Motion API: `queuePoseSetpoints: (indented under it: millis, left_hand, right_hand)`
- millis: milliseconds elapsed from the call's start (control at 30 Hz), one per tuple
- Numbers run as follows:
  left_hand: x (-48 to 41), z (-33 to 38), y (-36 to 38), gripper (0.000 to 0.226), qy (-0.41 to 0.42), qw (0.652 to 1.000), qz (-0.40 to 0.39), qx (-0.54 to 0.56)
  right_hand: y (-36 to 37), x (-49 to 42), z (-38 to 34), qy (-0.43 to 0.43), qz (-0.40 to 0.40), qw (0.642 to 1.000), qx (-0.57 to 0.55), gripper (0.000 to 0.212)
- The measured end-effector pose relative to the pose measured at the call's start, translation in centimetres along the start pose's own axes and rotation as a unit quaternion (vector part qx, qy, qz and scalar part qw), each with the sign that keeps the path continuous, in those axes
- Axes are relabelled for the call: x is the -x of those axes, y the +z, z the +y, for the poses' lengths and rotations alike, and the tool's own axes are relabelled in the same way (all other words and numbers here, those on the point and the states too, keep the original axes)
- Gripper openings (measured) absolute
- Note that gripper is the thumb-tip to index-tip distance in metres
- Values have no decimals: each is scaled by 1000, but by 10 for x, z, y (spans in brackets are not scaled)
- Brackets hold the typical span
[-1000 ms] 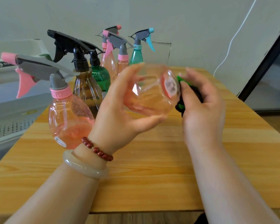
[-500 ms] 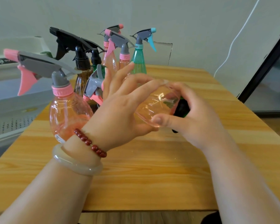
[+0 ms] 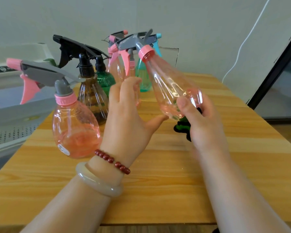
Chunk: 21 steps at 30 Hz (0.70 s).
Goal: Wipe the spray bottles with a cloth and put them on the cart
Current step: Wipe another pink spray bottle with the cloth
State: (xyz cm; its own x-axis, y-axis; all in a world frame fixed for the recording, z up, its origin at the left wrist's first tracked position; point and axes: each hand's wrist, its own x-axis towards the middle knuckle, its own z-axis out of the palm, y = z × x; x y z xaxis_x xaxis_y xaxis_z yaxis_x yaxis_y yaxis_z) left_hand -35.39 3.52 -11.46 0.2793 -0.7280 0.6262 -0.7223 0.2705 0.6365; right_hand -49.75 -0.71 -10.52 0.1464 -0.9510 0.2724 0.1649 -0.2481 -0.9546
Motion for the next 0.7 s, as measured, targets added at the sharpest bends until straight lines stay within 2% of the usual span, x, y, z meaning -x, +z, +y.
queuePoseSetpoints:
  millis: [33,100,133,200,233,333,400,500,567,700]
  left_hand:
    - [-1,3,-1,88,-38,996,-41,66]
    - [-3,4,-4,77,-93,958,-133,237]
    - [-4,2,-5,70,-102,933,-154,309]
    - [-6,-3,-7,69,-140,905,-136,379]
    - [-7,-4,-7,72,-158,905,-116,378]
    - [-7,-1,-8,65,-168,938,-84,290]
    - [-6,-1,-9,54,-178,951,-66,245]
    - [-8,-9,-11,44,-168,969,-63,172]
    - [-10,-14,-11,57,-157,979,-69,111]
    - [-7,-22,-6,82,-129,988,-67,46]
  right_hand:
    - [0,0,1,2,1,1000,-6,63]
    - [1,0,3,5,-17,1000,-2,67]
    - [1,0,5,3,-29,999,19,70]
    - [1,2,8,-6,-58,995,80,68]
    - [2,2,9,-10,-72,992,105,66]
    - [7,6,11,-30,-103,976,191,66]
    - [6,7,12,-25,-129,959,252,70]
    - [-3,2,14,-8,-181,923,340,61]
    - [-9,-3,15,-7,-161,903,398,46]
    - [-12,-9,22,-39,-47,903,425,22]
